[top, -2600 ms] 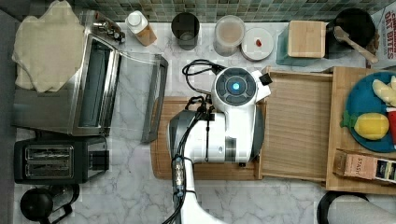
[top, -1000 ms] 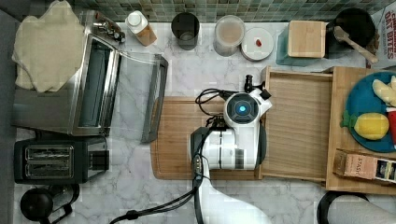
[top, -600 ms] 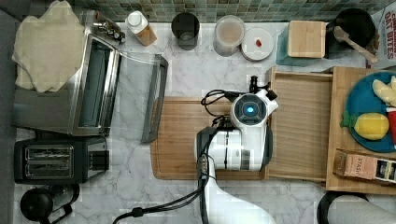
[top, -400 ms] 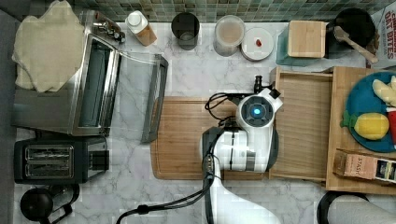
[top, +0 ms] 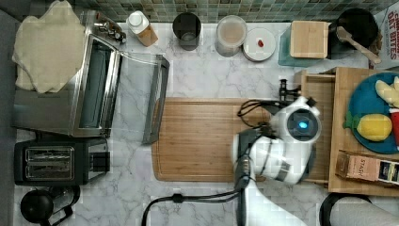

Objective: Close the drawer.

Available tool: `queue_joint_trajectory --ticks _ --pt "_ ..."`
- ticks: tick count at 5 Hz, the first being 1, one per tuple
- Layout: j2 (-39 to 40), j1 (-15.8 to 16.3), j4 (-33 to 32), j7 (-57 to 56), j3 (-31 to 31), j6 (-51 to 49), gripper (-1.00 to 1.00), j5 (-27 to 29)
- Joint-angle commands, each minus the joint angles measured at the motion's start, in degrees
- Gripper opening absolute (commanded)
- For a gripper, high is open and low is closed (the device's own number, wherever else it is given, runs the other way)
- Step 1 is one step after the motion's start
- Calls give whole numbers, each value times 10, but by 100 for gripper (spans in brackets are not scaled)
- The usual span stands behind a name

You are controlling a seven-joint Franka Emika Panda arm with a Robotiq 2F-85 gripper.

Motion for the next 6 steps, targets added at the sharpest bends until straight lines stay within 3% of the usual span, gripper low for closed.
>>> queue_joint_trajectory --ticks 1,6 --pt "-8 -76 103 -11 -120 16 -100 -47" --pt "-8 -79 103 -10 -116 16 -100 -49"
